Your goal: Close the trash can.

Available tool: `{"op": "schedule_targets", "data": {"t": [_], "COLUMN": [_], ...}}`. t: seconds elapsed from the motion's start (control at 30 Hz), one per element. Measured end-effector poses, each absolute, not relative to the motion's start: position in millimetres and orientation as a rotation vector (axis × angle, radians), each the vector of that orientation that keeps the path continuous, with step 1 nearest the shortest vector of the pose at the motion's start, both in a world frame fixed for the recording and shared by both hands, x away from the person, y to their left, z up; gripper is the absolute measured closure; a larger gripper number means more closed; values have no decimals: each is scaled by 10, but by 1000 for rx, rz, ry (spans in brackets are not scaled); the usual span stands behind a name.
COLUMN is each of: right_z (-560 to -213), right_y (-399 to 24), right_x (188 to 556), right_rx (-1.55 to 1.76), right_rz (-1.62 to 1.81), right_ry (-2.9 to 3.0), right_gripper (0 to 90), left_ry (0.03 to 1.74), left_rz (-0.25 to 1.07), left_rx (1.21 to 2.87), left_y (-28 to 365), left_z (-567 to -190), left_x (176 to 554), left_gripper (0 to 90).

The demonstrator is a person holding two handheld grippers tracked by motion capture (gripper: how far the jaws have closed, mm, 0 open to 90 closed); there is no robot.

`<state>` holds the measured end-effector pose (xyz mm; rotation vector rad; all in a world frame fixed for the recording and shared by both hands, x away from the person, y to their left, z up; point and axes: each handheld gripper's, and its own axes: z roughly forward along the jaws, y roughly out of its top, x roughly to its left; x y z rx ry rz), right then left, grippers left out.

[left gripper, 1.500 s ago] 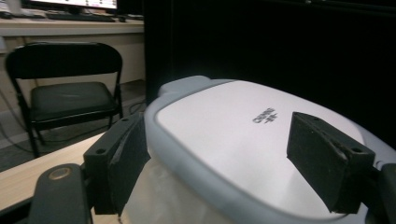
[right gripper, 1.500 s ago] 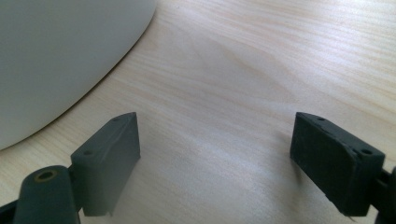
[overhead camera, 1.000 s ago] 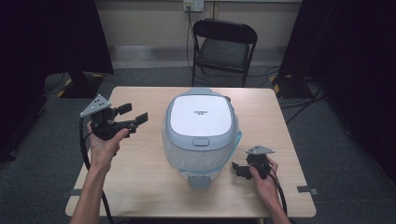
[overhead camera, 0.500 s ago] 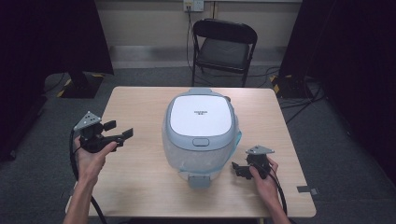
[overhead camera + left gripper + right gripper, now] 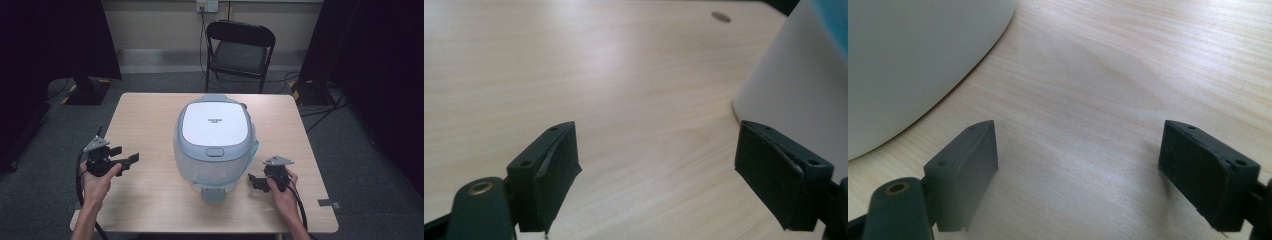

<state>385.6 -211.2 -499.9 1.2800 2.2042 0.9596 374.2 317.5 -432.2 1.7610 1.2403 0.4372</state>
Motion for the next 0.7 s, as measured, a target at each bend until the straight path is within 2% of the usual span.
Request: {"op": "schedule_targets", "data": {"t": [0.3, 0.7], "right_z": [-4999, -4999], "right_y": [-2113, -2112], "right_x": [3856, 3856], "right_rx": [1280, 1280], "right_rz": [960, 960], "right_ry": [2204, 2204], "right_gripper": [148, 148], "left_ry": [1295, 1275], "left_rz": [419, 478], "left_rx": [1859, 1963], "left_y": [3112, 3031], "left_z": [-4699, -4887], "left_x": [3673, 3504], "left_gripper": [178, 199]}}
